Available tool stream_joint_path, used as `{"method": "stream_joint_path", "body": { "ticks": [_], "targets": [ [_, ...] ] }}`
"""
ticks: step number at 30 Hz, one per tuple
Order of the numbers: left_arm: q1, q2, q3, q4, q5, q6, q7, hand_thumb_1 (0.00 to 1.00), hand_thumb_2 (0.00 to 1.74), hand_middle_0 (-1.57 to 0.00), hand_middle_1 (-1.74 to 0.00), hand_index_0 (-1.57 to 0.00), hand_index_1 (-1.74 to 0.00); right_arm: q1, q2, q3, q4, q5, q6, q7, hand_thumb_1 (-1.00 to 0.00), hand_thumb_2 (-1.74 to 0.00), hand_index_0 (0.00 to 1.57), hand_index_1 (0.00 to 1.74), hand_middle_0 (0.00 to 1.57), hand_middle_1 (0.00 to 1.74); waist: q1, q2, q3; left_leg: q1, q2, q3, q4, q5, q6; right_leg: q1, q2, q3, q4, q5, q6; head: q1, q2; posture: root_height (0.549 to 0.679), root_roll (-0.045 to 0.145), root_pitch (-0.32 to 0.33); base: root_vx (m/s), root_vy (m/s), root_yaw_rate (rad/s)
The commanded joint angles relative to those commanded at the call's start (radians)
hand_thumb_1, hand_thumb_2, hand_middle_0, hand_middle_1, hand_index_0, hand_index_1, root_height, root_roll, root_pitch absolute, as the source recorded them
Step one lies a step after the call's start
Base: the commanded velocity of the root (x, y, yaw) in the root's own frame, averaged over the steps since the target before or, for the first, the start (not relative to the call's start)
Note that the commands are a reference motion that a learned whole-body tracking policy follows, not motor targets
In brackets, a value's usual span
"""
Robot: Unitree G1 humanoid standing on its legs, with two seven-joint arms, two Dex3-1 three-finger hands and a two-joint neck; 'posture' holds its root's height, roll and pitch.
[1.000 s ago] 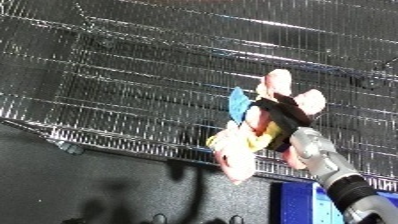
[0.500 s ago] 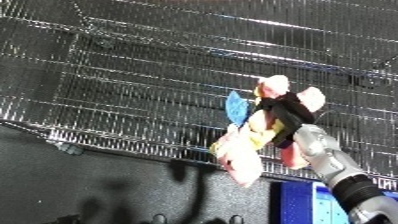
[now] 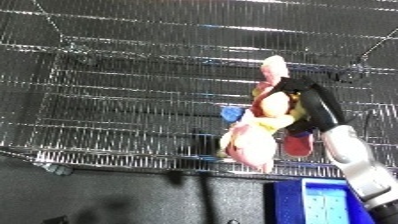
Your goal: Pick up the object and place it into the box
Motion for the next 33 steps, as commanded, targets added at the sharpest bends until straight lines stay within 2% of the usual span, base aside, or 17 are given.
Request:
{"method": "stream_joint_path", "body": {
  "ticks": [8, 17, 21, 33],
  "targets": [
    [0.025, -0.026, 0.024, -0.005, 0.012, 0.018, 0.0, 1.0, 1.74, -1.57, -1.74, -1.57, -1.74, 0.204, 0.056, -0.209, -0.15, 0.034, -0.022, -0.045, -1.0, -1.74, 1.57, 1.74, 1.57, 1.74, -0.046, 0.001, -0.022, 0.03, 0.01, 0.014, -0.006, -0.002, -0.0008, 0.024, 0.006, 0.009, -0.008, -0.004, -0.0032, 0.091, 0.029, 0.631, 0.039, -0.166, -0.003, -0.017, -0.069],
    [0.058, -0.048, 0.038, -0.013, 0.022, 0.032, -0.012, 1.0, 1.74, -1.57, -1.74, -1.57, -1.74, 0.406, 0.133, -0.407, -0.227, 0.071, -0.053, -0.099, -1.0, -1.74, 1.57, 1.74, 1.57, 1.74, -0.11, 0.007, -0.047, 0.05, 0.02, 0.032, -0.01, -0.008, -0.0031, 0.038, 0.0152, 0.02, -0.025, 0.002, -0.0046, 0.274, 0.023, 0.633, 0.043, -0.177, -0.002, -0.013, -0.075],
    [0.065, -0.052, 0.038, -0.012, 0.023, 0.037, -0.014, 1.0, 1.74, -1.57, -1.74, -1.57, -1.74, 0.477, 0.155, -0.489, -0.227, 0.094, -0.066, -0.124, -1.0, -1.74, 1.57, 1.74, 1.57, 1.74, -0.141, 0.011, -0.051, 0.056, 0.023, 0.04, -0.004, -0.014, -0.0041, 0.043, 0.0191, 0.025, -0.03, 0.003, -0.0053, 0.399, -0.011, 0.633, 0.044, -0.181, -0.002, 0.003, -0.074],
    [0.086, -0.047, 0.034, -0.007, 0.026, 0.036, -0.023, 1.0, 1.74, -1.57, -1.74, -1.57, -1.74, 0.649, 0.196, -0.717, -0.135, 0.17, -0.102, -0.201, -1.0, -1.74, 1.57, 1.74, 1.57, 1.74, -0.227, 0.028, -0.064, 0.075, 0.031, 0.074, -0.005, -0.028, -0.0035, 0.041, 0.0254, 0.046, -0.045, 0.008, -0.005, 0.616, -0.038, 0.636, 0.052, -0.174, -0.007, 0.001, -0.093]
  ]
}}
